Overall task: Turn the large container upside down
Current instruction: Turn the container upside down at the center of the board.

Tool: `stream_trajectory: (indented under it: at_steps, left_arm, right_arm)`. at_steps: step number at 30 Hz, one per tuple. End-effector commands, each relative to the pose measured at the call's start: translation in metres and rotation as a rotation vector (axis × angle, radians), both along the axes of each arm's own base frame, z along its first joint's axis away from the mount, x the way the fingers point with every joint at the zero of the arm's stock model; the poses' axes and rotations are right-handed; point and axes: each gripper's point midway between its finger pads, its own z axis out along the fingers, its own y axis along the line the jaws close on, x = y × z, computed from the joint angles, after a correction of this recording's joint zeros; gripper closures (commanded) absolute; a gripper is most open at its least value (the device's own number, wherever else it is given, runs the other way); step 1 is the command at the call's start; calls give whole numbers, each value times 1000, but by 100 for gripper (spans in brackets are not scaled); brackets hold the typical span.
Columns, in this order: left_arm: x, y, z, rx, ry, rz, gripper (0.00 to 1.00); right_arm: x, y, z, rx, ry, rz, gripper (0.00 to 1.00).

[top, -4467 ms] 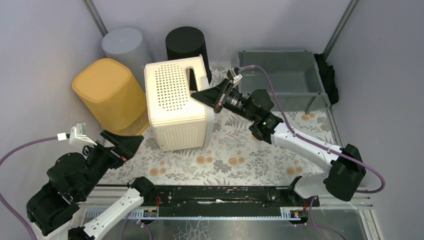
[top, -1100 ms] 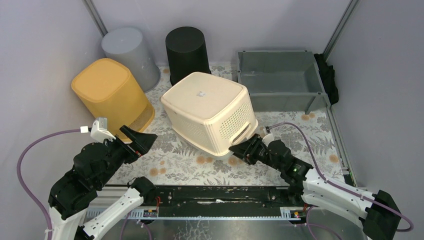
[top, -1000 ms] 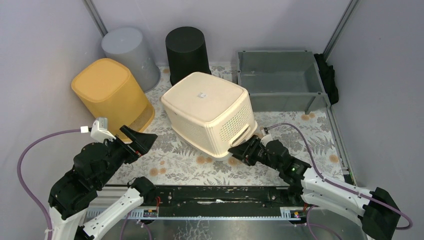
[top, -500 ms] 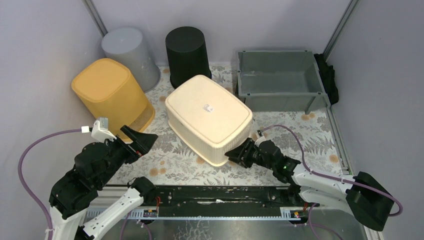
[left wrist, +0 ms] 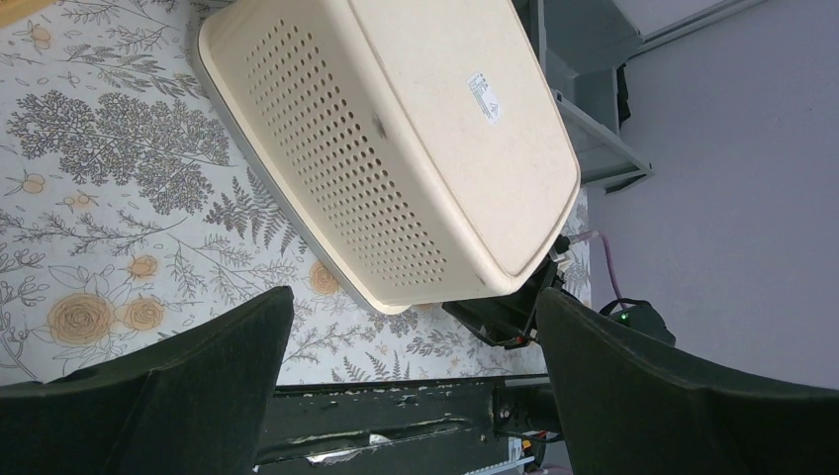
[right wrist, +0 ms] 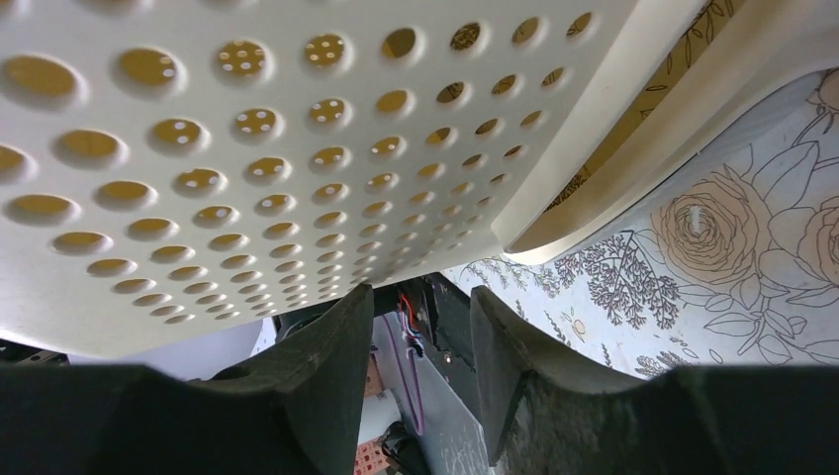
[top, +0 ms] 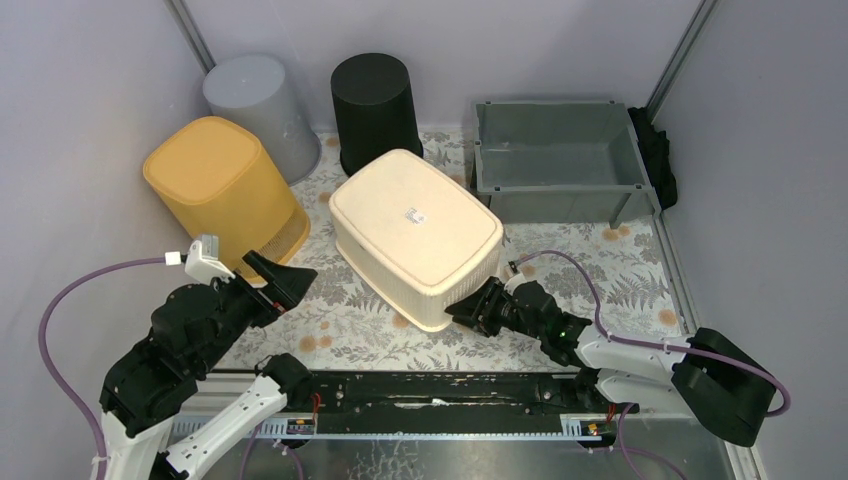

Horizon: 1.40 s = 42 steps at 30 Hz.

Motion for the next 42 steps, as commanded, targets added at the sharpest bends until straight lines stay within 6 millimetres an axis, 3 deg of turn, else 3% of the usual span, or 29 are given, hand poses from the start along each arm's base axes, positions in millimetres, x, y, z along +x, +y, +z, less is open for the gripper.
stream_trajectory:
  at_steps: [1, 9, 21, 32, 42]
  left_arm:
    - [7, -7, 9, -34, -35, -6, 0]
    - [9, -12, 1, -16, -10, -22, 0]
    - [16, -24, -16, 12, 37, -57, 0]
    - [26, -32, -22, 49, 53, -77, 0]
    - [26, -40, -35, 55, 93, -105, 0]
  right_arm:
    - [3, 7, 17, 51, -61, 11, 52]
    - [6, 4, 33, -23, -131, 31, 50]
    - [24, -27, 114, -280, -334, 4, 38]
    - [98, -67, 170, -338, -401, -113, 33]
    - [146, -92, 177, -330, -386, -178, 32]
